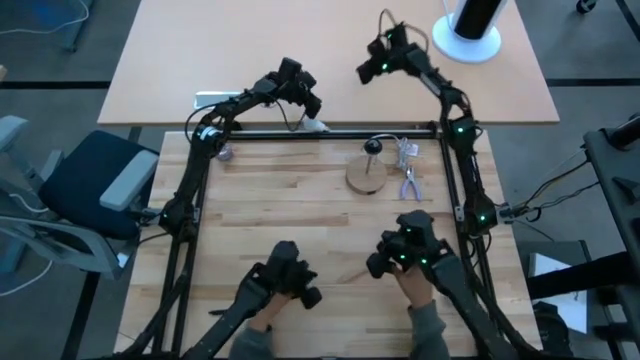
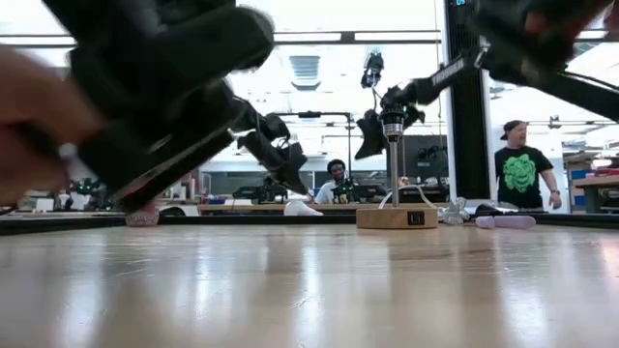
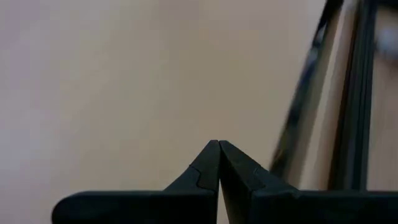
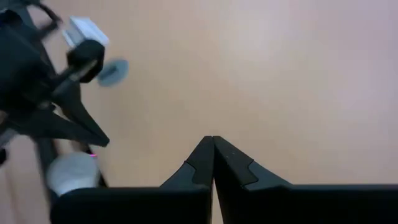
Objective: Screw lightbulb
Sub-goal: Move the lightbulb to the table, then return to Home Position
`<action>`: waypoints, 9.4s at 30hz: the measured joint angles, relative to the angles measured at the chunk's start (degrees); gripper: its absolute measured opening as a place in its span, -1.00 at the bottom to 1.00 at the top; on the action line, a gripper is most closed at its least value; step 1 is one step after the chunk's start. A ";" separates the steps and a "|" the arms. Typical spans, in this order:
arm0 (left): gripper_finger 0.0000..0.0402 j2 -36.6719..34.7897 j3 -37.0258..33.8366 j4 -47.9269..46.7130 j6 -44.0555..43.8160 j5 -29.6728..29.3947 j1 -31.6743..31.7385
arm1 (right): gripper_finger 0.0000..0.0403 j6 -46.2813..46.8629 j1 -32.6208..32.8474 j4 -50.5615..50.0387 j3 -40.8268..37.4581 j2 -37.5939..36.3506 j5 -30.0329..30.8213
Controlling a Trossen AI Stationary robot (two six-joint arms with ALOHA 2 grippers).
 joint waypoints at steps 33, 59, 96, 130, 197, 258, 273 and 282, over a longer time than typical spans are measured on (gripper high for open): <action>-1.00 0.19 -0.85 -7.41 16.16 -4.27 -5.79 | -1.00 -7.39 1.85 -27.30 -1.20 -10.17 13.65; -1.00 0.41 -1.01 -4.19 24.72 -3.24 -10.27 | -1.00 -20.51 1.13 -28.64 -1.14 8.17 -8.88; -1.00 -34.13 -1.17 -13.04 22.79 -0.20 -15.17 | -1.00 -42.75 7.30 -37.17 -0.28 -21.98 -17.90; -1.00 -31.15 -40.46 23.30 12.55 -19.35 -11.73 | -1.00 -7.51 11.80 -10.33 -15.08 -21.19 13.15; -1.00 5.07 12.86 -9.80 29.02 0.31 -13.46 | -1.00 -33.65 3.67 -30.59 0.12 0.31 -15.39; -1.00 -81.80 -80.60 31.01 3.32 -14.43 -32.89 | -1.00 -54.09 26.46 -52.70 -8.45 -28.34 -48.98; -1.00 -99.98 -91.65 30.91 -5.87 -24.23 -43.34 | -1.00 -49.78 51.98 -50.42 -8.81 -46.43 -44.51; -1.00 -93.83 -91.95 42.34 -11.20 -23.78 -45.00 | -1.00 -29.97 56.68 -11.33 -11.29 -49.25 -22.16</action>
